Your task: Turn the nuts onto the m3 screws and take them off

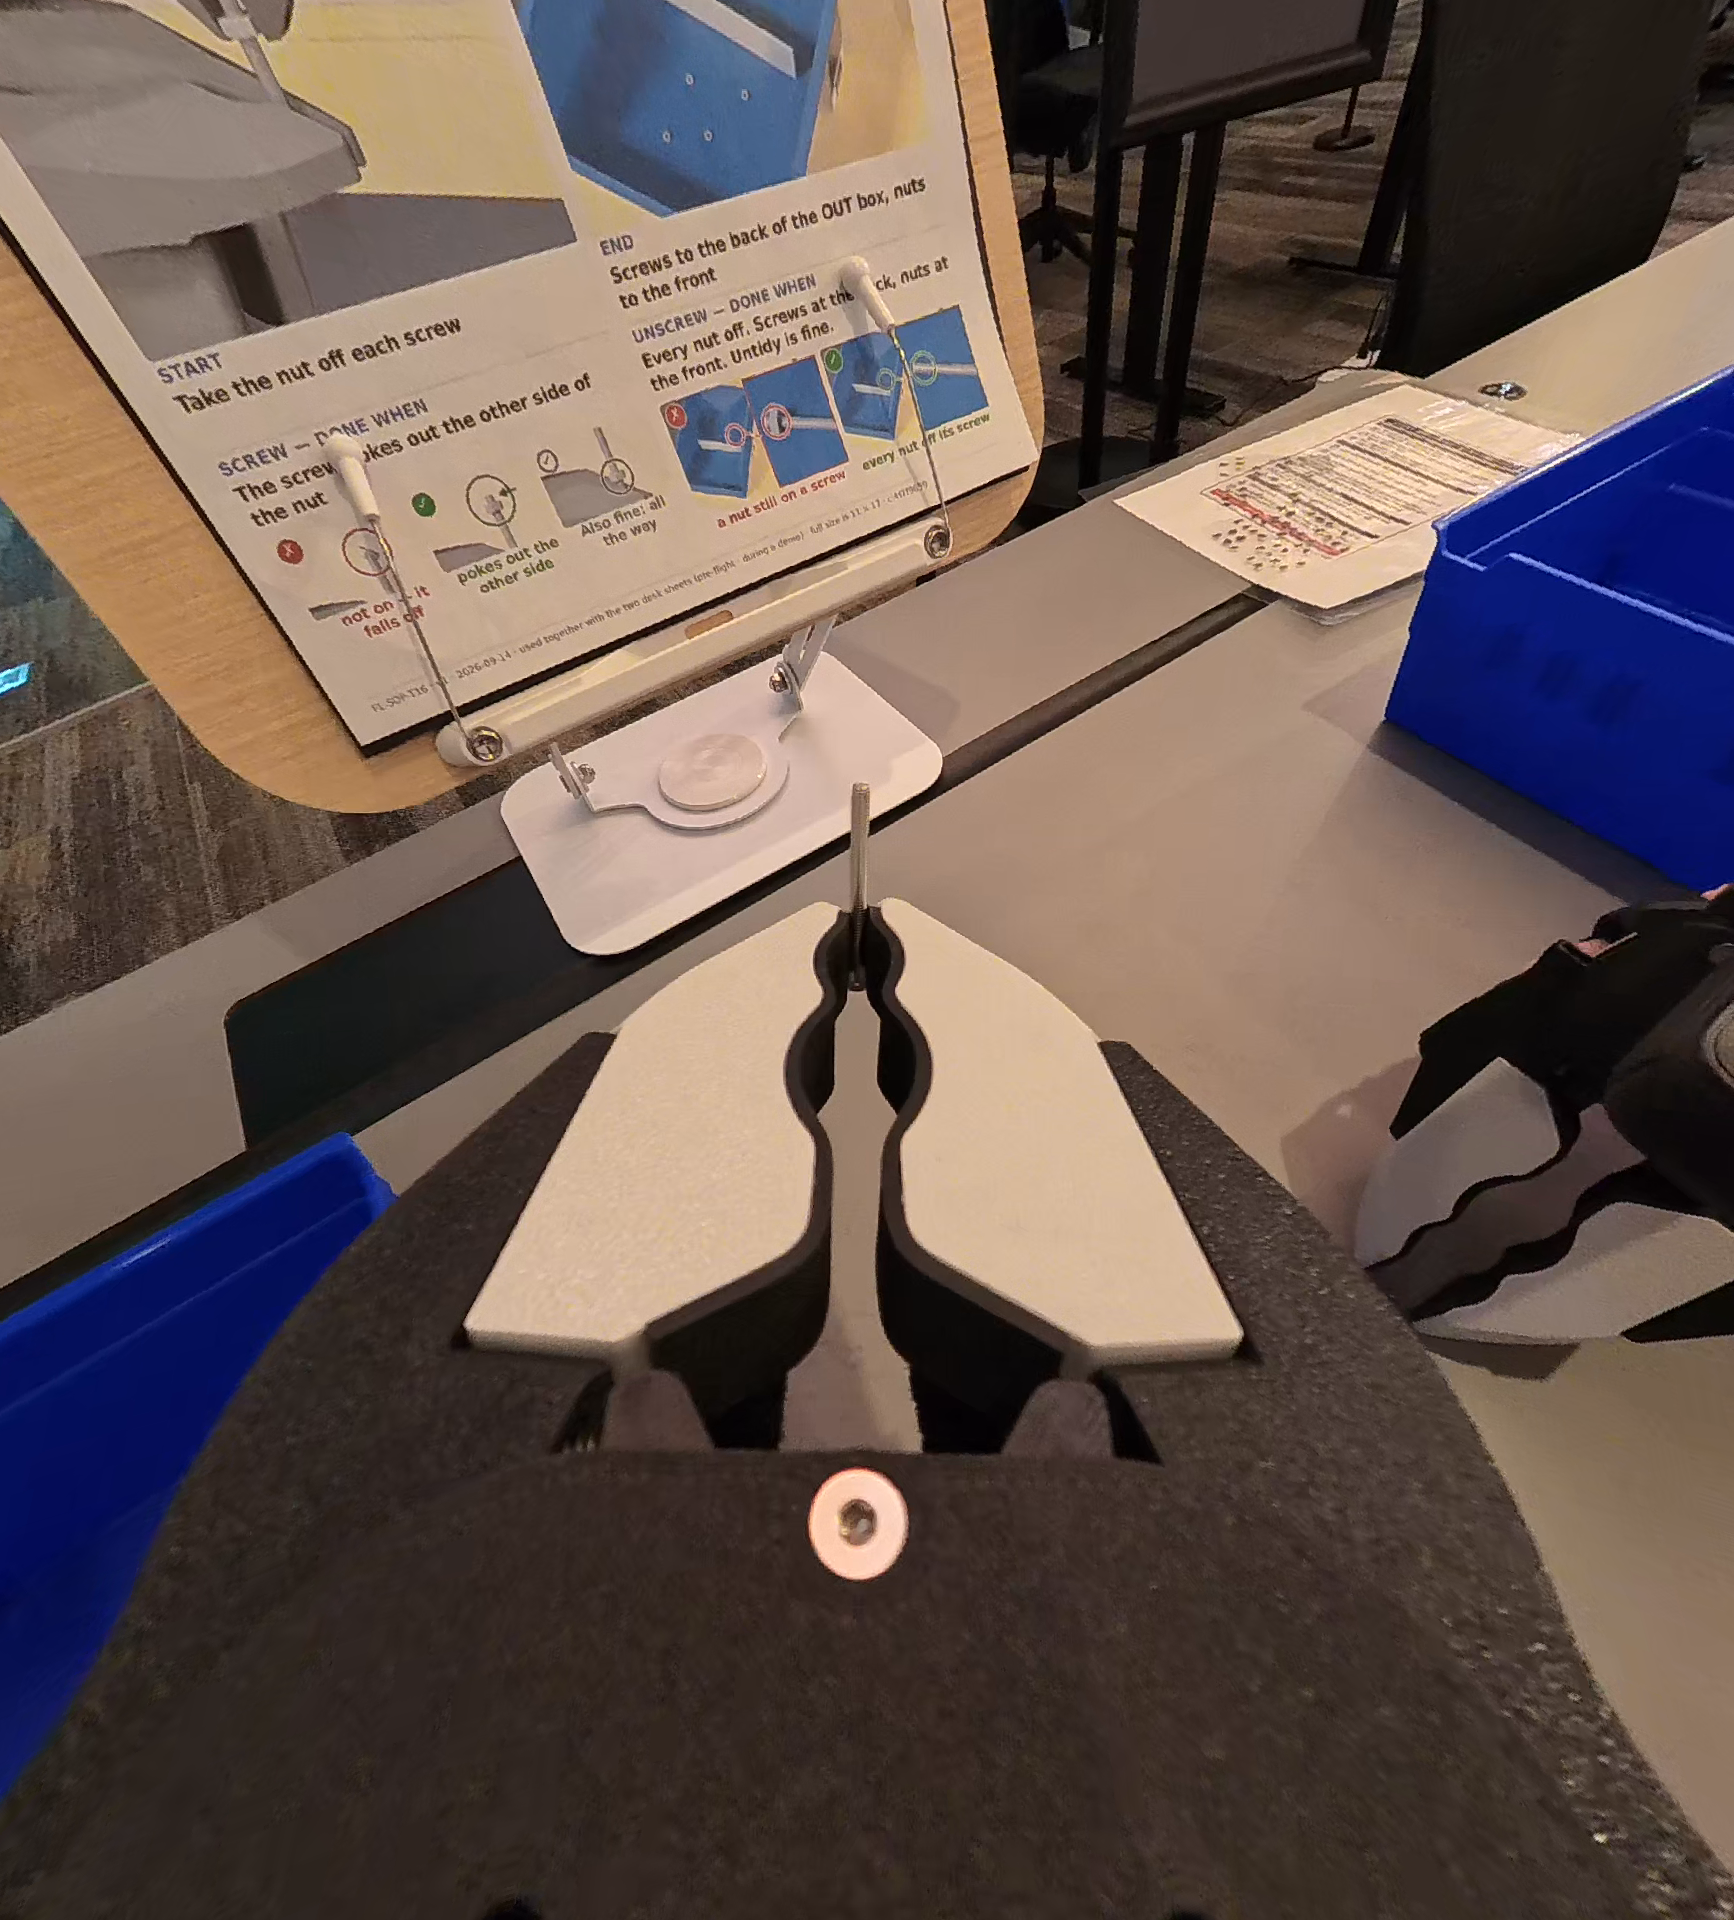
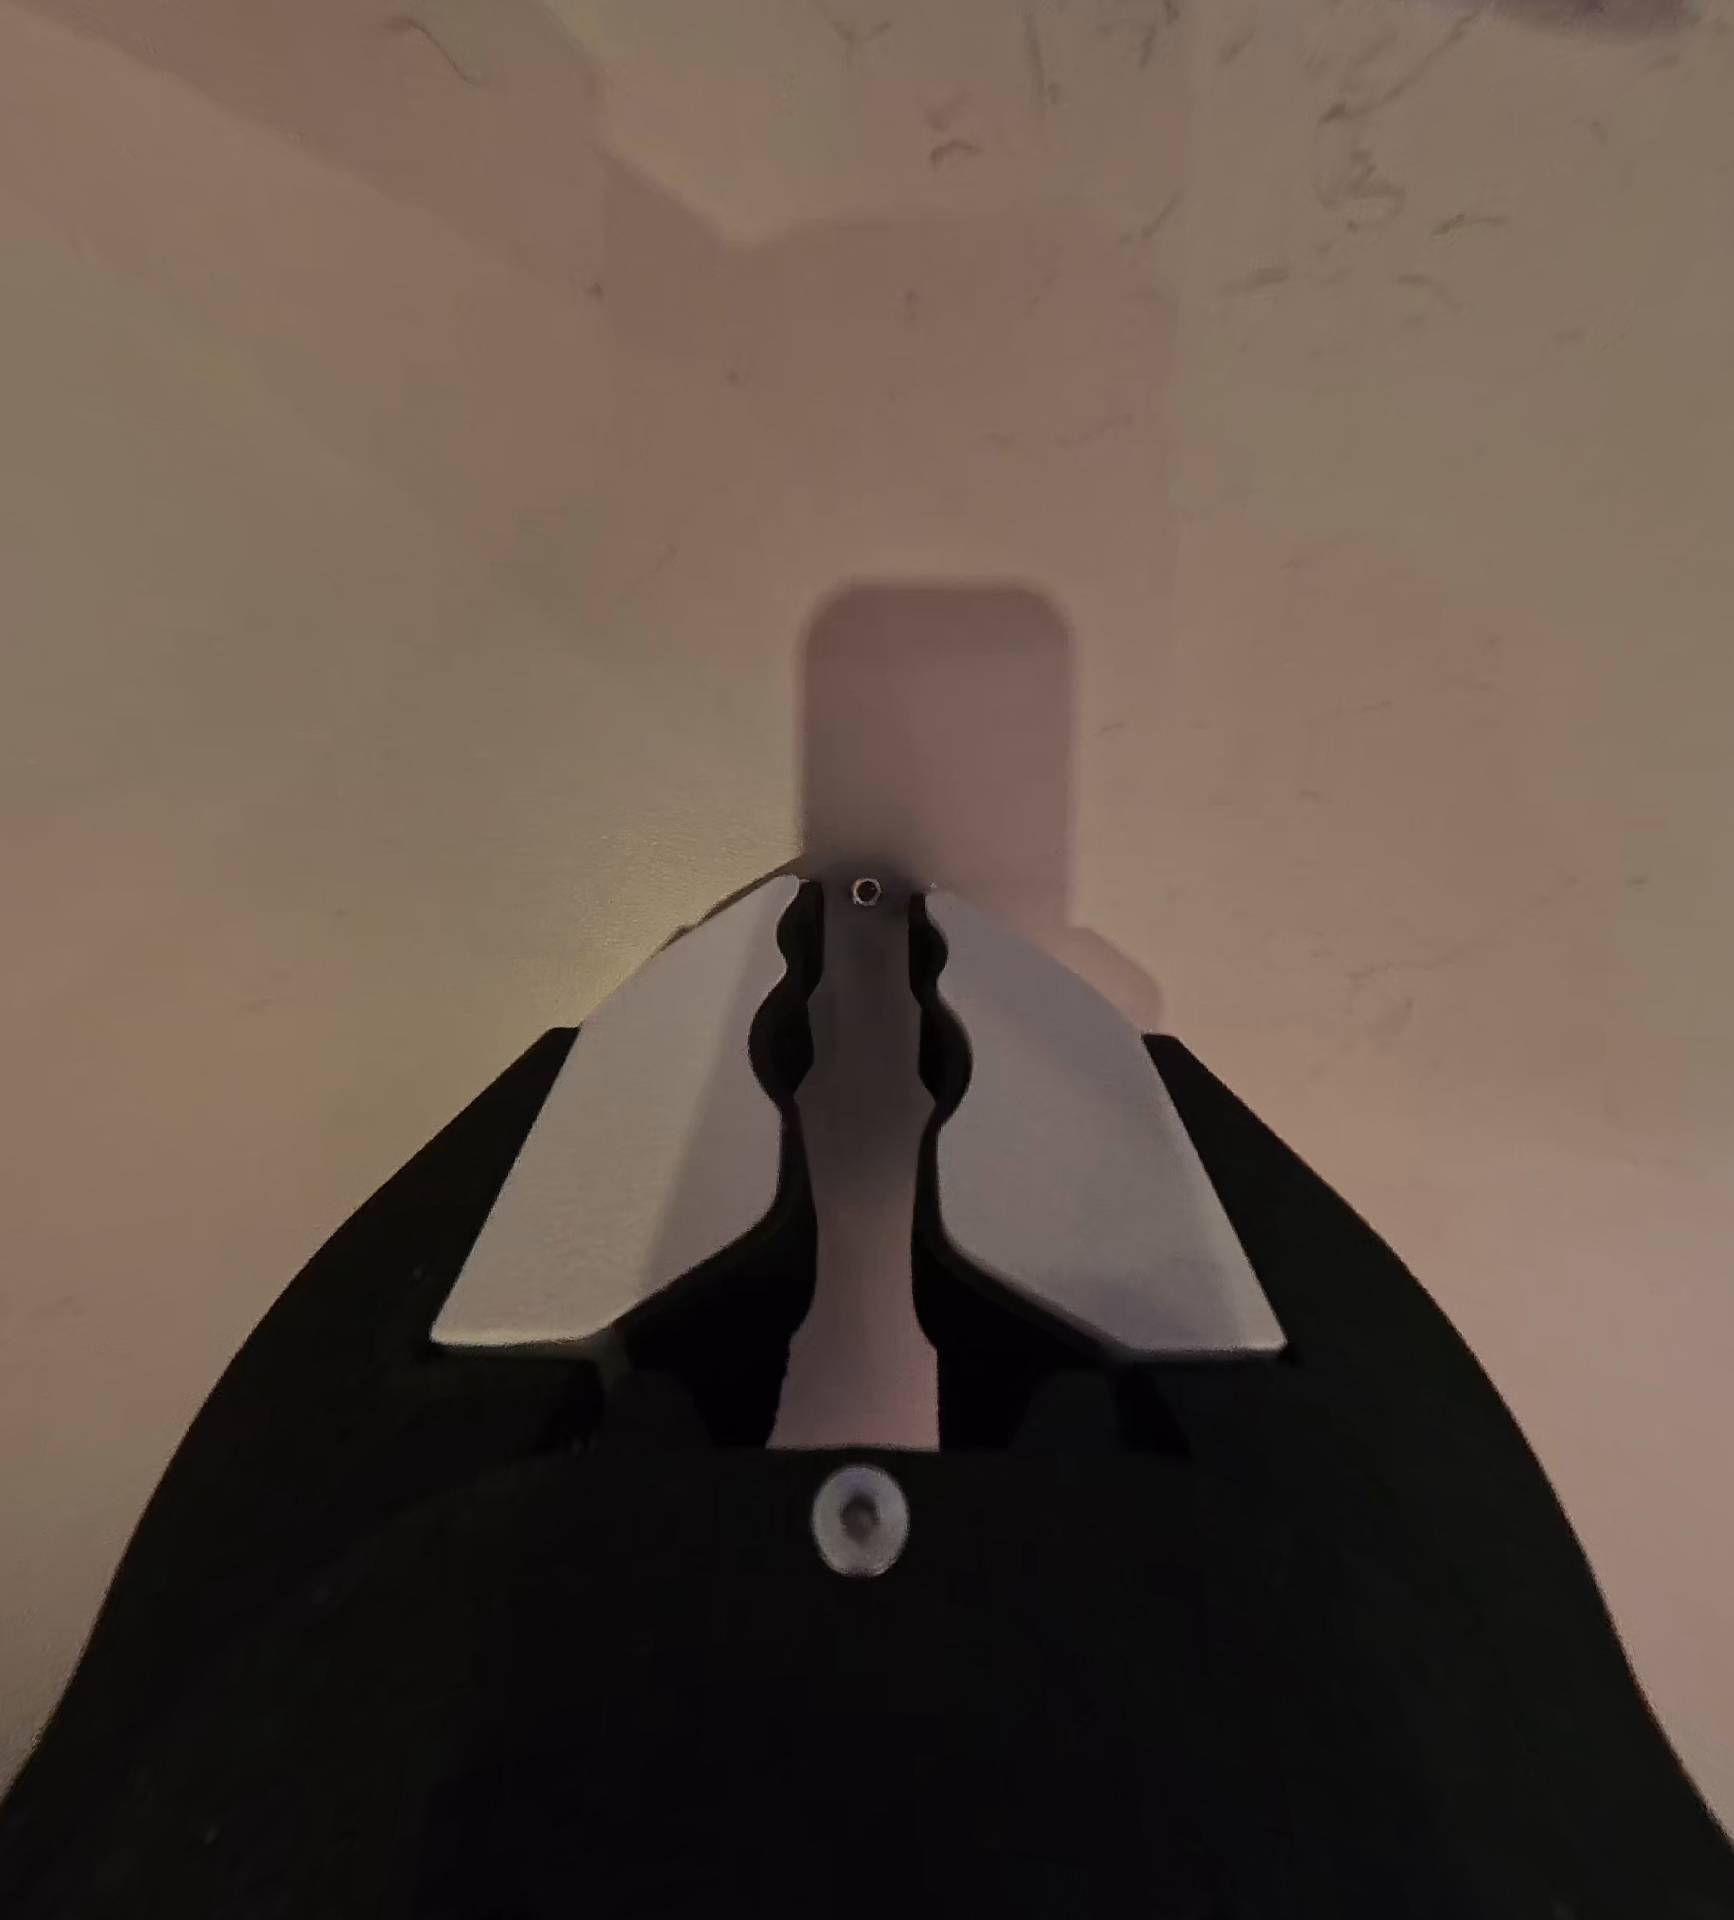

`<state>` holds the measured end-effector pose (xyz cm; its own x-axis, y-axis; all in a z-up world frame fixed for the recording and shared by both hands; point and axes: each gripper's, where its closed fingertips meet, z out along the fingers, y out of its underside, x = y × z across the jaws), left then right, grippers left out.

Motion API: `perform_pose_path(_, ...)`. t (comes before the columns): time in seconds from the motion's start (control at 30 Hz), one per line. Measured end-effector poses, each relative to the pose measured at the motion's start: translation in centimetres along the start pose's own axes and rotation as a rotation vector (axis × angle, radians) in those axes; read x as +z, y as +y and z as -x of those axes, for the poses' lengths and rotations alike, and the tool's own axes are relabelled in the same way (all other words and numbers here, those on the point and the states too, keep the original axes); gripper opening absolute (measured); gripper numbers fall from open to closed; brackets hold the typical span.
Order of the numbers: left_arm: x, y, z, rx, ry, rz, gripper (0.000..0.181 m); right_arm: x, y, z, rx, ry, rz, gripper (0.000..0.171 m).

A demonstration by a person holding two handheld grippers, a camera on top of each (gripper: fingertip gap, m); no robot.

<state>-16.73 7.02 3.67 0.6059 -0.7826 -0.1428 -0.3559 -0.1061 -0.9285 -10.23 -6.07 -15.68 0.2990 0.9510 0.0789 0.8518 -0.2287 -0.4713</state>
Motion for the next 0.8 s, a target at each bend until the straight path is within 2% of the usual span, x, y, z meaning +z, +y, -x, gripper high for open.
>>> perform_pose_path(0.37, 0.15, 0.06, -0.37, 0.002, 0.012, 0.006, 0.002, 0.11, -0.10, 0.01, -0.012, -0.014, -0.033, 0.013)
perform_pose_path(0.8, 0.43, 0.29, -0.55, 0.003, 0.018, 0.017, 0.002, 0.23, -0.07, 0.16, -0.027, 0.016, 0.013, 0.006)
